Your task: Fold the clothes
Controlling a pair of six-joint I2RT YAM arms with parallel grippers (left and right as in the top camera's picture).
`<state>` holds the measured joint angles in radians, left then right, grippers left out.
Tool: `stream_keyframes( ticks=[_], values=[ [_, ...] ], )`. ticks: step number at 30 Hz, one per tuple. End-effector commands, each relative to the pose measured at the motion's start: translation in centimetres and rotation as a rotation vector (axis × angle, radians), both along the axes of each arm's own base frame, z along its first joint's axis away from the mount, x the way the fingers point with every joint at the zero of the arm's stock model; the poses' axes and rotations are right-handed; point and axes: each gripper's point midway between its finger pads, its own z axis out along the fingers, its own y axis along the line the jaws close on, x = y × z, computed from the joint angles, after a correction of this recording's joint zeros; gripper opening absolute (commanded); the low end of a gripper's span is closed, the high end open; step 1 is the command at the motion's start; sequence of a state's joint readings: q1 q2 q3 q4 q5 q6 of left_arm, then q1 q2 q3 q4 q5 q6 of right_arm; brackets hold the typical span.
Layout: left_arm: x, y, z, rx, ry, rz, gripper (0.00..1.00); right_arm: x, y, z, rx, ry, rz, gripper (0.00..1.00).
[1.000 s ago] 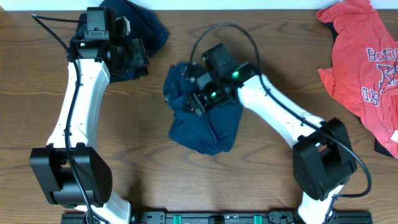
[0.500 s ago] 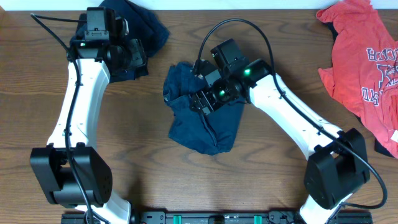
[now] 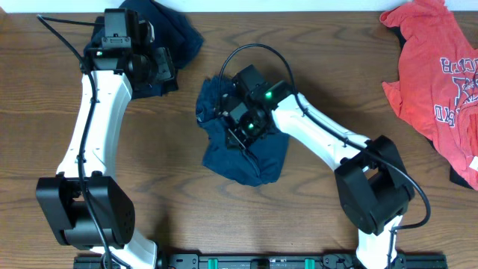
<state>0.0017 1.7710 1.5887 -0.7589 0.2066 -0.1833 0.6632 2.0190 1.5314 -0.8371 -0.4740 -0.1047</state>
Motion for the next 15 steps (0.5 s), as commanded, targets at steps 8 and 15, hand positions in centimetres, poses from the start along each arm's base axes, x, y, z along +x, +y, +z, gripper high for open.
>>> stream_keyframes(
  ticks=[8, 15],
  values=[
    [0.3, 0.7, 0.4, 0.042, -0.021, 0.009, 0.59, -5.5, 3.5, 0.6, 0.007, 0.005, 0.186, 0.01],
    [0.5, 0.7, 0.5, 0.041, -0.028, 0.009, 0.59, -6.9, 3.3, -0.4, -0.082, -0.043, 0.252, 0.89]
  ],
)
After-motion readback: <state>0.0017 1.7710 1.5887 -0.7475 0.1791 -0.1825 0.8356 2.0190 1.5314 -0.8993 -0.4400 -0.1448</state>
